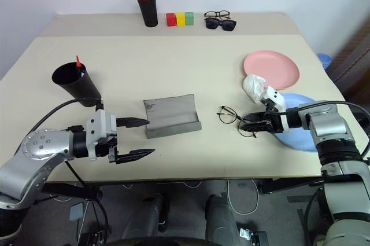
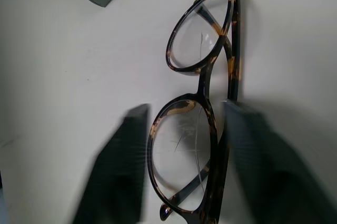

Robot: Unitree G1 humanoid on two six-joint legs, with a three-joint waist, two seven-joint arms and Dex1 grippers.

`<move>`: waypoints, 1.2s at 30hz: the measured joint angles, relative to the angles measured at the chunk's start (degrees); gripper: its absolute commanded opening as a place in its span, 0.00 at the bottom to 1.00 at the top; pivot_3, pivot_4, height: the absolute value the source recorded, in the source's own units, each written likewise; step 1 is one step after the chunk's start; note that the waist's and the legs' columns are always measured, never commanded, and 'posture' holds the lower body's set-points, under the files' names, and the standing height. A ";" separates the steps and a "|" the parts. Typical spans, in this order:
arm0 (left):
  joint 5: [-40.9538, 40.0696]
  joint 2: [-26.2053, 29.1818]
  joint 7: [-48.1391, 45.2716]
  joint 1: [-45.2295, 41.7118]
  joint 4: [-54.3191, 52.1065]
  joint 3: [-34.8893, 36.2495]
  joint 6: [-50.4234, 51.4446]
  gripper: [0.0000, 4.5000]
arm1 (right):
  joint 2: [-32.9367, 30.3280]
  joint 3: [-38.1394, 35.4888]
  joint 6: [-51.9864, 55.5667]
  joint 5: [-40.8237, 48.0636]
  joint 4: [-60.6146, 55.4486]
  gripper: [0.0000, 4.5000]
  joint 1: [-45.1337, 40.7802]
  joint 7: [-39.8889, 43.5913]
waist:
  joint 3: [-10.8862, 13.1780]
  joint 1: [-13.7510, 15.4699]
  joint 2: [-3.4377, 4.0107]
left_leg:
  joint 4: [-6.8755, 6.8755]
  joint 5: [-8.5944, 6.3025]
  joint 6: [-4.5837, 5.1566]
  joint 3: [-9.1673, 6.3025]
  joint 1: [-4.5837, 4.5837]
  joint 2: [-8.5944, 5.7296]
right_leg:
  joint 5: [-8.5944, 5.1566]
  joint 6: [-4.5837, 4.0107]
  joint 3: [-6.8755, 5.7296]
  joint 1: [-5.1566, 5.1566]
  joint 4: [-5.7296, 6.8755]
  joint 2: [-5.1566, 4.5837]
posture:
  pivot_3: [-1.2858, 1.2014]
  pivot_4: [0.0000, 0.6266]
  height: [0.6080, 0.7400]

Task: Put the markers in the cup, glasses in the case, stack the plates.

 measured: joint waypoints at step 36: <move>-1.01 0.37 1.08 0.62 -0.57 0.02 0.93 0.87 | 2.26 0.37 0.43 -1.36 0.45 0.27 -2.44 2.21 | 0.00 -0.16 -0.01 | -0.03 0.00 0.00 -0.01 0.09 0.01 | 0.00 0.00 0.00 0.04 0.02 0.02 | 0.52 0.24 1.00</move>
